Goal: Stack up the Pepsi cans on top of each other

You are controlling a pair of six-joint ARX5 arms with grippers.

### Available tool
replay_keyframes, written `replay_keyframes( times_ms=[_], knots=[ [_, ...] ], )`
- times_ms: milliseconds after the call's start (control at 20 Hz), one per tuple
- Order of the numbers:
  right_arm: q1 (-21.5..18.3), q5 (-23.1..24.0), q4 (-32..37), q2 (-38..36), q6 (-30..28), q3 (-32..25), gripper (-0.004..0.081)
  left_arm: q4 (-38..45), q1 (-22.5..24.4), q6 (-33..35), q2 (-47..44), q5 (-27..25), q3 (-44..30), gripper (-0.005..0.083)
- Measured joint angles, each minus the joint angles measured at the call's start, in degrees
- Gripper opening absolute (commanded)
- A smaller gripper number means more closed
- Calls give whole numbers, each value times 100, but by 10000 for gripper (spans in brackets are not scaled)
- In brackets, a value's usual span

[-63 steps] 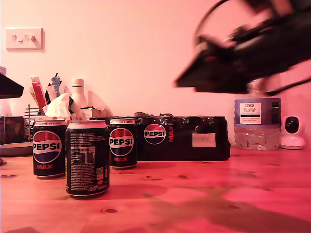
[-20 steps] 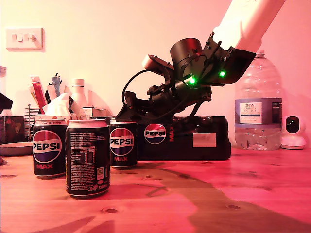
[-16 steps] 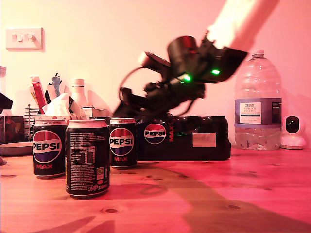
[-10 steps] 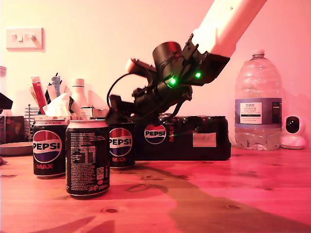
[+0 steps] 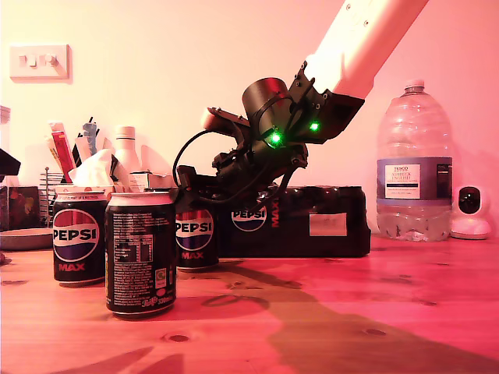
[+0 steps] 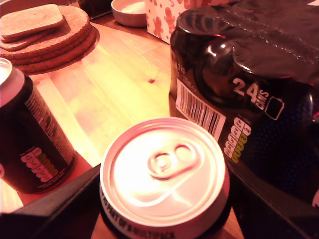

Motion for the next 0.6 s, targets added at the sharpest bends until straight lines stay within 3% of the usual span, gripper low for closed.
replay_keyframes(
  times_ms=[200, 600],
  knots=[
    [2, 81, -15, 0, -15, 9, 433, 0, 0, 0, 0, 0, 0, 186],
    [2, 98, -120, -13, -20, 42, 324, 0, 0, 0, 0, -22, 0, 186]
  ],
)
